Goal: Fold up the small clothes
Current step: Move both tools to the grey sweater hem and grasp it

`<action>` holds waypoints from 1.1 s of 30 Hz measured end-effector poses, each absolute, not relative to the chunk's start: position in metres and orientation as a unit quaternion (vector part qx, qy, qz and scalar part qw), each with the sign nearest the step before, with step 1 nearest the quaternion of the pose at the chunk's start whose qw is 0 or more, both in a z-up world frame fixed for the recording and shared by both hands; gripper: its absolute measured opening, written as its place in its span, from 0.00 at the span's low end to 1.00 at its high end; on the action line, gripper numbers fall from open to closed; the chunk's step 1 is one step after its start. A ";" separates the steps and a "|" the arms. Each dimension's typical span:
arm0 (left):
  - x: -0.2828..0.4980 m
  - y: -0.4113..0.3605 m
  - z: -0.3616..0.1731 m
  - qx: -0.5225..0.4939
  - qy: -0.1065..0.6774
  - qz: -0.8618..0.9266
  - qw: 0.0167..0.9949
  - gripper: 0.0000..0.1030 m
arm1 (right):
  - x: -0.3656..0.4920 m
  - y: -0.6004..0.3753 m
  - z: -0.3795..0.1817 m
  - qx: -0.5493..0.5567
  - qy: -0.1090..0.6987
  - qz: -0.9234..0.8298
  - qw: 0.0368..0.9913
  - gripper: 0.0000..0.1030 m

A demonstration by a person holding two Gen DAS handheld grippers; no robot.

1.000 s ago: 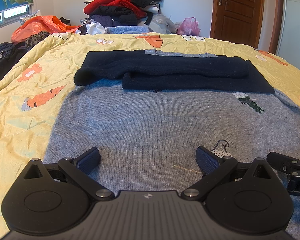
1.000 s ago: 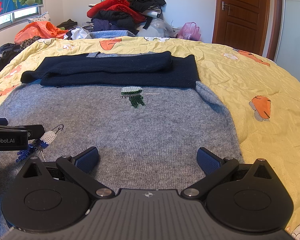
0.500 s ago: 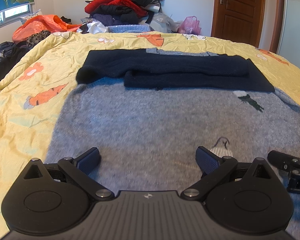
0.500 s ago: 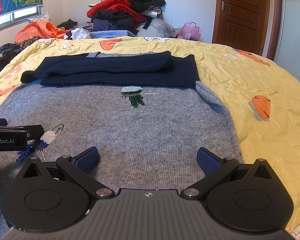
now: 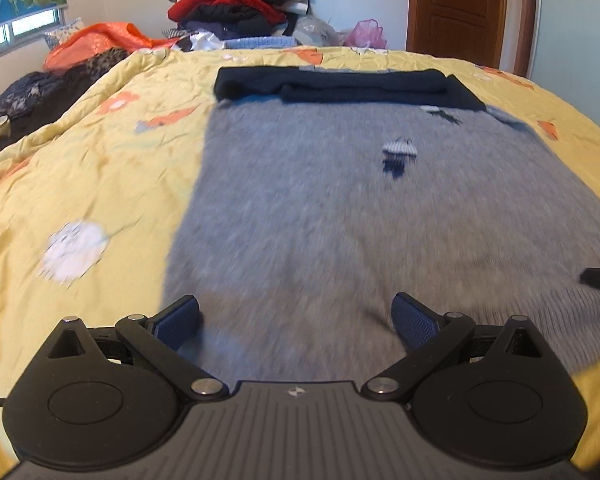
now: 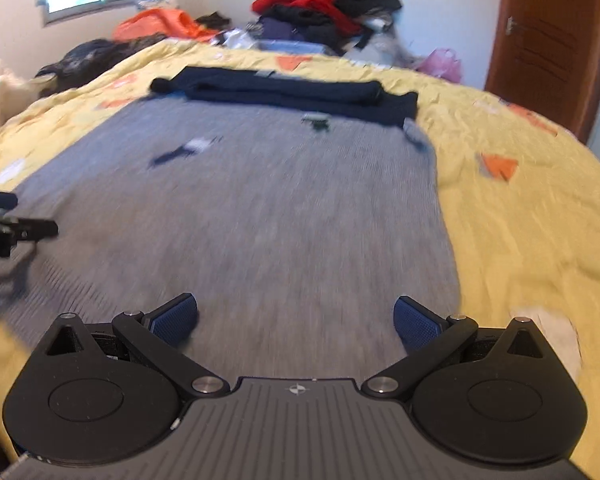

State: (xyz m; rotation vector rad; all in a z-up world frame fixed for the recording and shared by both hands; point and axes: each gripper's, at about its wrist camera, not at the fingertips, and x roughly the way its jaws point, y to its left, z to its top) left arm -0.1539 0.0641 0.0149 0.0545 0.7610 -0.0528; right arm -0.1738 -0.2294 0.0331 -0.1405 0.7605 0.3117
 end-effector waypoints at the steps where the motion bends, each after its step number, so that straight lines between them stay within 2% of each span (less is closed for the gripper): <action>1: -0.158 0.067 0.017 0.026 0.373 -0.023 0.927 1.00 | -0.179 -0.234 0.038 -0.063 0.375 0.163 0.910 1.00; 6: -0.157 0.091 0.021 0.011 0.393 -0.014 0.920 1.00 | -0.186 -0.278 0.063 0.029 0.388 0.169 0.906 1.00; 11: -0.147 0.122 0.023 -0.096 0.422 -0.052 0.900 1.00 | -0.164 -0.328 0.054 0.180 0.464 0.157 0.853 0.97; 13: -0.142 0.131 0.025 -0.145 0.430 -0.085 0.887 1.00 | -0.160 -0.336 0.049 0.217 0.470 0.174 0.838 0.98; 17: -0.134 0.161 0.020 -0.283 0.451 -0.166 0.830 1.00 | -0.148 -0.338 0.039 0.306 0.504 0.237 0.772 0.97; 20: -0.132 0.180 0.005 -0.377 0.462 -0.206 0.776 1.00 | -0.145 -0.330 0.037 0.308 0.519 0.273 0.749 0.98; 23: -0.134 0.193 -0.004 -0.428 0.466 -0.215 0.743 1.00 | -0.144 -0.333 0.038 0.326 0.523 0.274 0.738 0.98; 28: -0.136 0.182 0.002 -0.390 0.482 -0.233 0.749 1.00 | -0.147 -0.336 0.035 0.338 0.524 0.288 0.727 0.95; 29: -0.135 0.178 0.004 -0.373 0.485 -0.233 0.756 0.99 | -0.147 -0.337 0.035 0.339 0.523 0.287 0.728 0.92; 31: -0.135 0.175 0.008 -0.346 0.490 -0.231 0.767 0.92 | -0.147 -0.341 0.034 0.345 0.522 0.277 0.729 0.82; 32: -0.135 0.175 0.010 -0.335 0.491 -0.229 0.771 0.89 | -0.145 -0.340 0.031 0.342 0.525 0.270 0.731 0.68; 33: -0.136 0.174 0.011 -0.323 0.494 -0.226 0.775 0.73 | -0.146 -0.343 0.031 0.339 0.526 0.263 0.734 0.61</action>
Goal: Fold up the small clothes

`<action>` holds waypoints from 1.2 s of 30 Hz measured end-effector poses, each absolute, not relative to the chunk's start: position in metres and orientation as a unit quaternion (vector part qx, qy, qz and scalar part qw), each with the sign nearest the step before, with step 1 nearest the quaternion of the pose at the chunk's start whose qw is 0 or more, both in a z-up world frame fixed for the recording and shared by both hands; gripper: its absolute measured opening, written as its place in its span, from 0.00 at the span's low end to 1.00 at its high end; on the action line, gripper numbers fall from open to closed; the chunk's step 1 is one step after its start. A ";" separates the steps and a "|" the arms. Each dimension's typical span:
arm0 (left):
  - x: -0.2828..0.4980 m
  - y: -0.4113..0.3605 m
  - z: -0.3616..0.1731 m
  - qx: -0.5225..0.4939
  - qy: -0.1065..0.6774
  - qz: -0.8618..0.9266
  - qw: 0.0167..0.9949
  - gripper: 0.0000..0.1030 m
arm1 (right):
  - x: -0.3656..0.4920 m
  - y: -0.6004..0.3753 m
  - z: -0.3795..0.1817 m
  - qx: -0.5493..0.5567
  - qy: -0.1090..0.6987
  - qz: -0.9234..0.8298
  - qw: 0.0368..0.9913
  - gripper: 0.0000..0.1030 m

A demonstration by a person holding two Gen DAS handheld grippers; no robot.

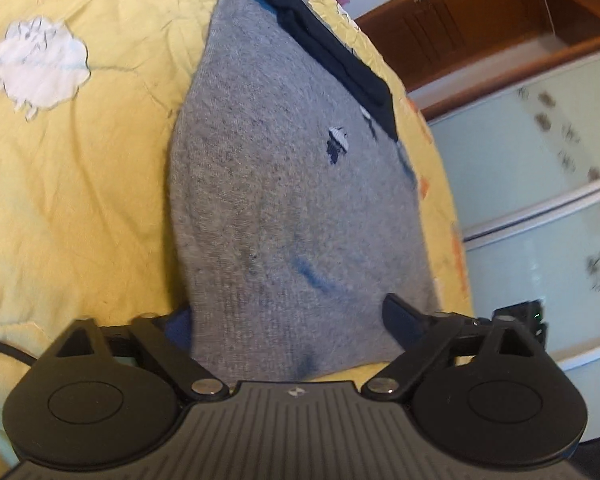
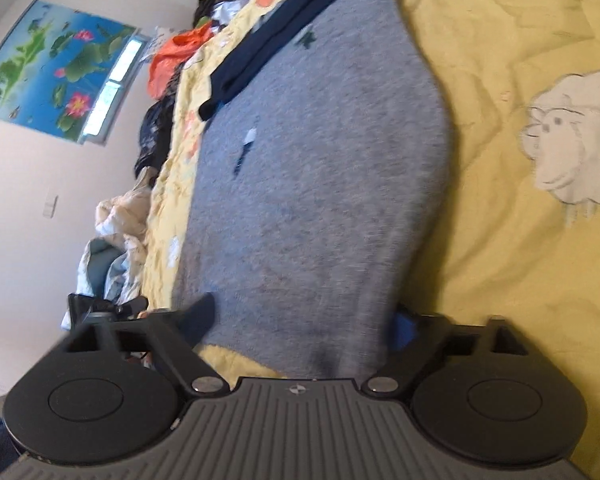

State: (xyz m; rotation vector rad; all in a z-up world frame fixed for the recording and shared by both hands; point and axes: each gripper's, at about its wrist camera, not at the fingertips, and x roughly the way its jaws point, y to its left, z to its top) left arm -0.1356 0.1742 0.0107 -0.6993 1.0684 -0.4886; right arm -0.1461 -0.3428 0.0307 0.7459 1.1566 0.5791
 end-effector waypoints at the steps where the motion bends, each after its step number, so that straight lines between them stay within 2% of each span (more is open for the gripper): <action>1: -0.135 0.174 0.009 -0.310 0.502 -0.220 0.777 0.41 | -0.147 -0.345 0.029 0.339 0.528 0.256 0.736 0.50; 2: -0.135 0.174 0.006 -0.295 0.513 -0.208 0.779 0.23 | -0.148 -0.348 0.027 0.339 0.530 0.246 0.737 0.36; 3: -0.135 0.174 0.003 -0.280 0.524 -0.197 0.780 0.06 | -0.149 -0.350 0.025 0.335 0.534 0.234 0.741 0.28; 4: -0.137 0.174 0.002 -0.276 0.520 -0.198 0.784 0.05 | -0.150 -0.351 0.023 0.329 0.535 0.227 0.744 0.12; 8: -0.139 0.167 0.012 -0.238 0.515 -0.195 0.800 0.05 | -0.153 -0.349 0.025 0.323 0.523 0.228 0.755 0.12; 14: -0.118 0.184 0.056 -0.273 0.444 -0.231 0.821 0.05 | -0.133 -0.356 0.059 0.364 0.448 0.276 0.768 0.12; 21: -0.016 0.203 0.124 -0.313 0.314 -0.239 0.864 0.05 | -0.019 -0.368 0.110 0.427 0.309 0.305 0.793 0.12; 24: 0.046 0.203 0.140 -0.304 0.278 -0.221 0.884 0.05 | 0.053 -0.374 0.114 0.459 0.280 0.296 0.790 0.12; 28: 0.136 0.194 0.135 -0.287 0.288 -0.184 0.895 0.05 | 0.143 -0.375 0.101 0.468 0.288 0.267 0.792 0.12; 33: 0.220 0.184 0.104 -0.267 0.327 -0.149 0.894 0.05 | 0.225 -0.370 0.054 0.483 0.320 0.217 0.786 0.12; 36: 0.254 0.181 0.076 -0.245 0.364 -0.110 0.892 0.06 | 0.256 -0.369 0.014 0.516 0.345 0.178 0.764 0.20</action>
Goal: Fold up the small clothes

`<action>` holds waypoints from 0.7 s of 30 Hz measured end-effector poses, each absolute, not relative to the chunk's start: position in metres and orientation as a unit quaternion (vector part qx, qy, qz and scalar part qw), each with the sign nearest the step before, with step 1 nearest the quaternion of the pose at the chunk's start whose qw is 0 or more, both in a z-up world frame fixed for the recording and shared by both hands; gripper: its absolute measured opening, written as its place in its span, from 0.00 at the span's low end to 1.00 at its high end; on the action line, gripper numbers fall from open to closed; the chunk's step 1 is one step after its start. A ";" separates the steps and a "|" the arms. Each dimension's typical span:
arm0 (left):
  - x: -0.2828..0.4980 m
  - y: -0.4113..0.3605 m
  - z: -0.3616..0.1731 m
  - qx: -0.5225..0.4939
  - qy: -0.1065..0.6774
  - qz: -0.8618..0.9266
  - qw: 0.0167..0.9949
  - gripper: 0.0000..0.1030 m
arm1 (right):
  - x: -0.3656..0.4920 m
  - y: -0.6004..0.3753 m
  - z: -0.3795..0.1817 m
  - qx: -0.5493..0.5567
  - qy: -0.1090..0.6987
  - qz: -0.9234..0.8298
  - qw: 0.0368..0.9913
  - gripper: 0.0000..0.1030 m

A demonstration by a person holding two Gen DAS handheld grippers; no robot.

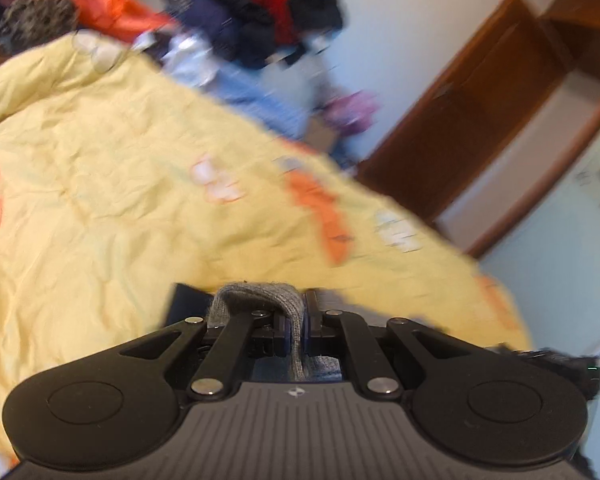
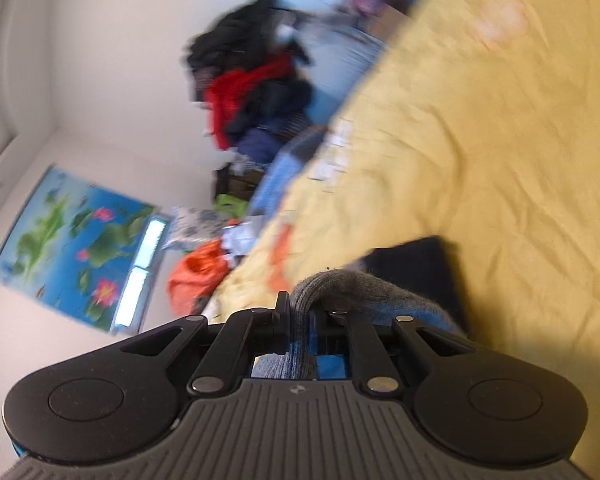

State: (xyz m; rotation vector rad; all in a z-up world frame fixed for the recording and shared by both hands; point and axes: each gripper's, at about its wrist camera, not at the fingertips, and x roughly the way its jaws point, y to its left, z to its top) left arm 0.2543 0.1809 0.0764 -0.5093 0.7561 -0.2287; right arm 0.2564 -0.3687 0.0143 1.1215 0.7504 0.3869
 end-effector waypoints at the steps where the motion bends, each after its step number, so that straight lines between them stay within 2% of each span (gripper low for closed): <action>1: 0.262 0.184 0.069 -0.254 0.368 -0.111 0.887 0.06 | 0.258 -0.368 0.005 0.521 0.346 0.165 0.763 0.29; 2: 0.268 0.189 0.065 -0.268 0.367 -0.117 0.883 0.07 | 0.261 -0.368 -0.002 0.522 0.346 0.156 0.764 0.47; 3: 0.273 0.195 0.063 -0.285 0.367 -0.114 0.878 0.08 | 0.263 -0.368 -0.004 0.523 0.343 0.151 0.766 0.73; 4: 0.276 0.204 0.063 -0.309 0.366 -0.104 0.872 0.10 | 0.261 -0.368 -0.004 0.526 0.331 0.150 0.769 0.82; 6: 0.275 0.224 0.064 -0.362 0.349 -0.086 0.860 0.13 | 0.253 -0.368 0.005 0.526 0.310 0.154 0.777 0.86; 8: 0.253 0.233 0.070 -0.367 0.313 -0.042 0.875 0.38 | 0.238 -0.370 0.017 0.511 0.297 0.162 0.790 0.86; 9: 0.240 0.235 0.074 -0.353 0.302 -0.013 0.885 0.78 | 0.228 -0.370 0.024 0.497 0.291 0.169 0.800 0.86; 10: 0.225 0.235 0.077 -0.340 0.293 0.014 0.893 0.95 | 0.216 -0.372 0.032 0.482 0.290 0.169 0.809 0.86; 15: 0.132 0.221 0.072 -0.355 0.272 -0.019 0.894 0.95 | 0.126 -0.383 0.045 0.448 0.304 0.170 0.823 0.86; 21: 0.040 0.192 0.029 -0.411 0.304 -0.032 0.859 0.95 | 0.033 -0.372 0.034 0.360 0.353 0.129 0.854 0.86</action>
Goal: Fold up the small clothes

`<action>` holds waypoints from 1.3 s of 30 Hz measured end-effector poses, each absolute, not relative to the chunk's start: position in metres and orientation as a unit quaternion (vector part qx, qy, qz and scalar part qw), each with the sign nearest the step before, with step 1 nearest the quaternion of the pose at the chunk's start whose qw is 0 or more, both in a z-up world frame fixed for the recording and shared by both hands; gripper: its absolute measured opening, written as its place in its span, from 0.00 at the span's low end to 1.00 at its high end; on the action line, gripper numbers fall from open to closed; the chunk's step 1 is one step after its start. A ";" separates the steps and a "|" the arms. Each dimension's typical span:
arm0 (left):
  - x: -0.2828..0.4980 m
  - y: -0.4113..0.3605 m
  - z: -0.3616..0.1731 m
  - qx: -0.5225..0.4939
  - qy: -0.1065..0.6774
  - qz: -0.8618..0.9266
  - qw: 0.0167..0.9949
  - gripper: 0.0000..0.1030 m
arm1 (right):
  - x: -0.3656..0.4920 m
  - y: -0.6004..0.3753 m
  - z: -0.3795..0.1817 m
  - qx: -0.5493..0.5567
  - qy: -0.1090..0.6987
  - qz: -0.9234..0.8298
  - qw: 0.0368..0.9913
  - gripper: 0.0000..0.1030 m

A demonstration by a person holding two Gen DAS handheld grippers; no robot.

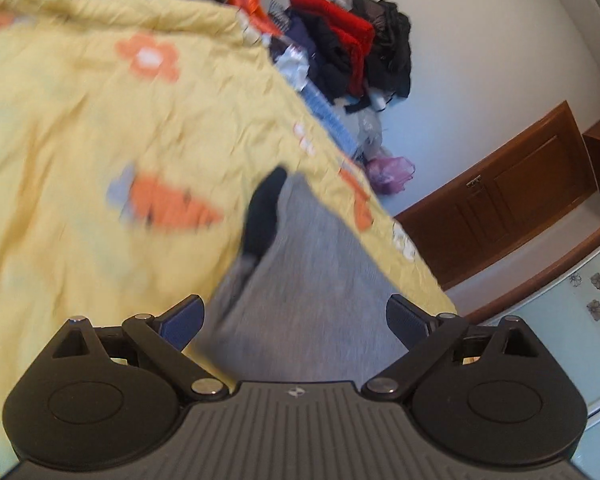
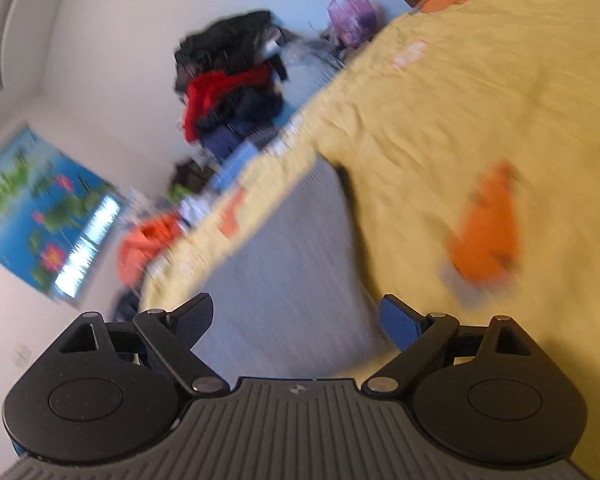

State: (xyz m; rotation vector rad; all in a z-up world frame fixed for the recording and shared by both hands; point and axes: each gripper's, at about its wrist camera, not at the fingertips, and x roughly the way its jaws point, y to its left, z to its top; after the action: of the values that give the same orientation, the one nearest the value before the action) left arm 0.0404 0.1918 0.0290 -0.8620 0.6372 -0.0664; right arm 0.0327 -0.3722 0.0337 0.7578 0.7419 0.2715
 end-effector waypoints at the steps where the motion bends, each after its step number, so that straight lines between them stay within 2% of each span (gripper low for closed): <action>1: 0.036 0.188 0.022 -0.413 0.315 -0.029 0.854 0.95 | 0.028 -0.366 0.029 0.346 0.365 0.123 0.856 0.86; 5: 0.040 0.176 0.008 -0.411 0.334 -0.040 0.848 0.95 | 0.028 -0.342 0.018 0.317 0.367 0.134 0.864 0.88; 9: 0.069 0.172 0.009 -0.401 0.316 -0.016 0.860 0.94 | 0.056 -0.327 0.010 0.364 0.343 0.134 0.856 0.87; 10: 0.074 0.170 0.008 -0.402 0.313 -0.012 0.860 0.94 | 0.063 -0.324 0.008 0.373 0.333 0.125 0.857 0.86; 11: 0.077 0.168 0.008 -0.403 0.308 -0.004 0.862 0.93 | 0.069 -0.321 0.007 0.379 0.328 0.116 0.858 0.80; 12: 0.080 0.164 0.008 -0.399 0.308 0.004 0.864 0.82 | 0.077 -0.317 0.006 0.380 0.328 0.106 0.858 0.70; 13: 0.085 0.160 0.009 -0.389 0.318 0.007 0.864 0.49 | 0.083 -0.313 0.006 0.379 0.333 0.093 0.859 0.61; 14: 0.091 0.156 0.005 -0.377 0.341 0.007 0.861 0.29 | 0.090 -0.311 0.004 0.376 0.348 0.086 0.854 0.31; 15: 0.097 0.153 0.000 -0.366 0.361 0.012 0.858 0.09 | 0.096 -0.308 -0.002 0.378 0.367 0.085 0.846 0.12; 19: 0.101 0.152 0.008 -0.339 0.376 0.010 0.862 0.08 | 0.099 -0.306 -0.002 0.372 0.364 0.087 0.849 0.11; 22: 0.094 0.153 0.033 -0.326 0.356 -0.013 0.876 0.06 | 0.095 -0.309 0.014 0.377 0.347 0.108 0.852 0.11; 29: 0.026 0.157 0.088 -0.302 0.332 -0.078 0.890 0.05 | 0.046 -0.327 0.065 0.384 0.318 0.195 0.845 0.11; 32: -0.026 0.167 0.077 -0.303 0.351 -0.086 0.882 0.05 | 0.002 -0.333 0.066 0.372 0.347 0.215 0.834 0.11; 35: -0.069 0.181 0.046 -0.310 0.395 -0.061 0.862 0.05 | -0.043 -0.342 0.049 0.384 0.381 0.205 0.816 0.11; 39: -0.093 0.190 0.013 -0.294 0.438 -0.033 0.849 0.06 | -0.076 -0.341 0.022 0.395 0.423 0.191 0.793 0.14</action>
State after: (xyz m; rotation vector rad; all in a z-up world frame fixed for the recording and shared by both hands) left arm -0.0934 0.1904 0.0131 -0.6204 0.9226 -0.0687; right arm -0.0760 -0.3412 0.0224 0.8490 0.9099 0.4114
